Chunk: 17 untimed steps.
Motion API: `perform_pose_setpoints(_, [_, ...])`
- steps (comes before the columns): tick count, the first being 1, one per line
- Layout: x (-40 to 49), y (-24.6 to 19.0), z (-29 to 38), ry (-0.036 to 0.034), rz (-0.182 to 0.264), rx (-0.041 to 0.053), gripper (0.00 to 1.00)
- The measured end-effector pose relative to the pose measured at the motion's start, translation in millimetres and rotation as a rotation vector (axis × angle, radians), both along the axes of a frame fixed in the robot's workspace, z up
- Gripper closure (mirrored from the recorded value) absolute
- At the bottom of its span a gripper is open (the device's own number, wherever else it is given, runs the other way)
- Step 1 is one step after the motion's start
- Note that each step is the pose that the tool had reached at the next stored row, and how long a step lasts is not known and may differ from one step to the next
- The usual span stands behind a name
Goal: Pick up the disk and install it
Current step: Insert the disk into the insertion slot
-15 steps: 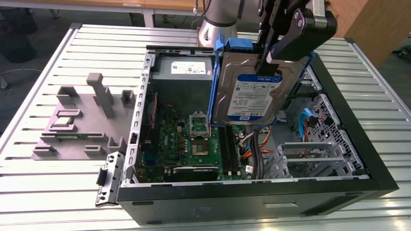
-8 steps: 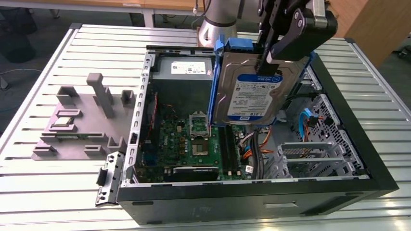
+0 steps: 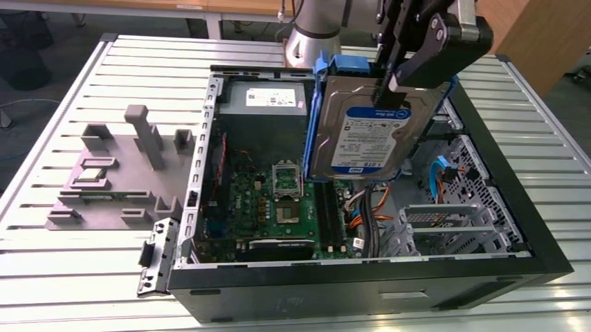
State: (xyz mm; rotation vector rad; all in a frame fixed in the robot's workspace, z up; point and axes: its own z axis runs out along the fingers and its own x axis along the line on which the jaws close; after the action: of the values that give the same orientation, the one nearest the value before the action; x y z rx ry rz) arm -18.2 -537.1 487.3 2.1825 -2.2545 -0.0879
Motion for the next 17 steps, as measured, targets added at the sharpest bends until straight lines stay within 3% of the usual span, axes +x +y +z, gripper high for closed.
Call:
perform_pose_setpoints(6, [16.5,0.0,-0.2,0.0006,0.000,-0.0001,0.65])
perform_pose_setpoints(17, [56.3,0.0,-0.9,0.0034,0.000,-0.0001,0.65])
